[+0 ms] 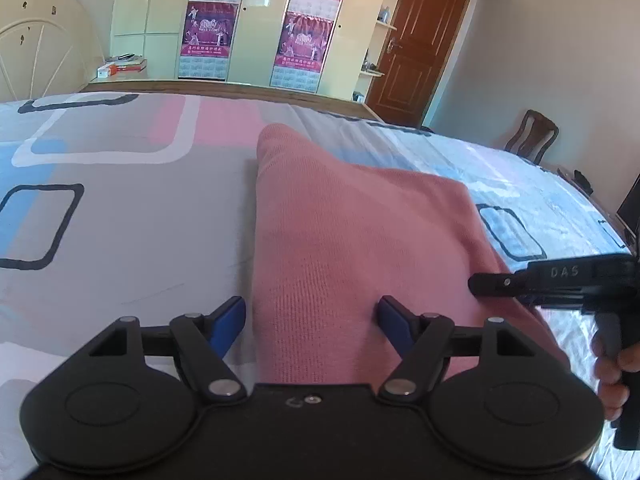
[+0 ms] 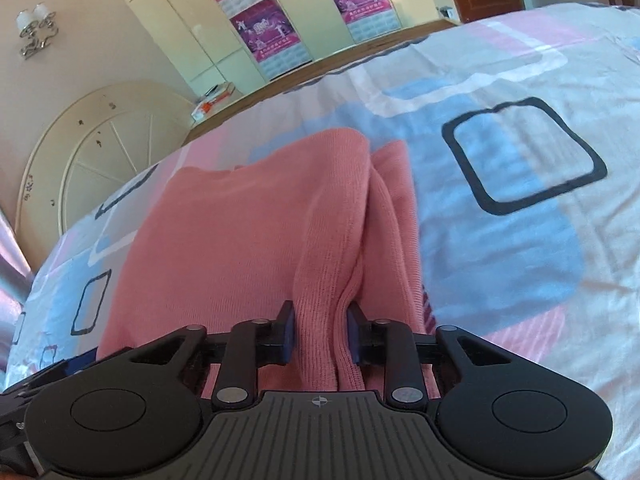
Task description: Fold small clothes
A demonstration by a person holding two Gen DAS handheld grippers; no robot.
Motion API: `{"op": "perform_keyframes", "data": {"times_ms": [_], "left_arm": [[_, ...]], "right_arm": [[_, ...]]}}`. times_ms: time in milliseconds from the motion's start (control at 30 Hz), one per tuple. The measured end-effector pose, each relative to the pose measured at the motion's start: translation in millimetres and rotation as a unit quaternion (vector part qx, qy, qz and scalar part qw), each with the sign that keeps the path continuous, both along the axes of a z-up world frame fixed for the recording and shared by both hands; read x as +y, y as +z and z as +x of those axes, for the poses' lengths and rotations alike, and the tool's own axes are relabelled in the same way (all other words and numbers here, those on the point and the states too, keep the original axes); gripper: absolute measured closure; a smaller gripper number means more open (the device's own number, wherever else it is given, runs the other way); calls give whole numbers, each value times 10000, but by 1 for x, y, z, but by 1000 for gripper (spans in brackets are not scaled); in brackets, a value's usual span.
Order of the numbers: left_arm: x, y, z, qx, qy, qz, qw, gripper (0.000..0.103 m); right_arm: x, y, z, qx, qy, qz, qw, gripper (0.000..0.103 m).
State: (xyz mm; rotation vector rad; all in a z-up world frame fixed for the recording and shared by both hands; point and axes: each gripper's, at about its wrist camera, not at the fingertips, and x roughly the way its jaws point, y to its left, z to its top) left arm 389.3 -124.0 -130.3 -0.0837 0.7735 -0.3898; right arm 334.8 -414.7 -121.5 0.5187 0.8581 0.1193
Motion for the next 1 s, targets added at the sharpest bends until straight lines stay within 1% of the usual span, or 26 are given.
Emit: {"op": "perform_keyframes", "data": {"times_ms": [67, 133, 200, 267, 333, 367, 400, 433, 500, 533, 600, 700, 767, 867, 900, 1000], "left_arm": [[-4, 0, 0, -21, -48, 32, 10000, 31], [-9, 3, 1, -52, -62, 59, 9999, 31], [-12, 6, 0, -57, -62, -45, 10000, 30], [-15, 6, -1, -94, -90, -107, 9999, 28], [-20, 2, -6, -130, -162, -51, 9998, 26], [-24, -2, -7, -122, -194, 97, 9997, 26], [-27, -8, -7, -27, -260, 206, 9994, 25], [-26, -13, -6, 97, -289, 224, 9993, 25], [-20, -13, -5, 238, -216, 71, 9995, 25], [-18, -10, -4, 253, -220, 60, 9994, 26], [-14, 0, -5, 121, -240, 51, 9996, 27], [-10, 15, 0, -66, -162, -83, 9998, 27], [-11, 23, 10, -139, -84, -175, 9997, 27], [-19, 29, 35, -211, -37, -105, 9997, 27], [-21, 27, 44, -193, 24, -99, 9998, 27], [-21, 17, 69, -68, 308, -182, 9993, 28]], "right_arm": [[1, 7, 1, -94, 84, -131, 9998, 88], [1, 21, 1, -312, 181, -427, 9984, 89], [-4, 36, 0, -470, 226, -612, 9968, 89], [-11, 42, -1, -489, 192, -778, 9956, 89], [-16, 34, -3, -317, 133, -899, 9954, 89], [-18, 25, -1, -72, 144, -782, 9968, 89], [-19, 13, 0, 129, 100, -685, 9975, 89], [-18, 7, 0, 172, 37, -761, 9969, 89], [-14, 10, -3, 87, -31, -839, 9964, 88], [-14, 14, -3, 58, -66, -815, 9966, 87], [-16, 25, -5, -124, -120, -735, 9971, 78], [-19, 37, 1, -276, -169, -672, 9972, 73], [-19, 36, 13, -226, -221, -556, 9980, 71], [-22, 30, 34, -141, -409, -553, 9975, 61], [-25, 27, 41, -95, -490, -545, 9973, 59], [-32, 15, 60, 45, -615, -254, 9978, 60]]}}
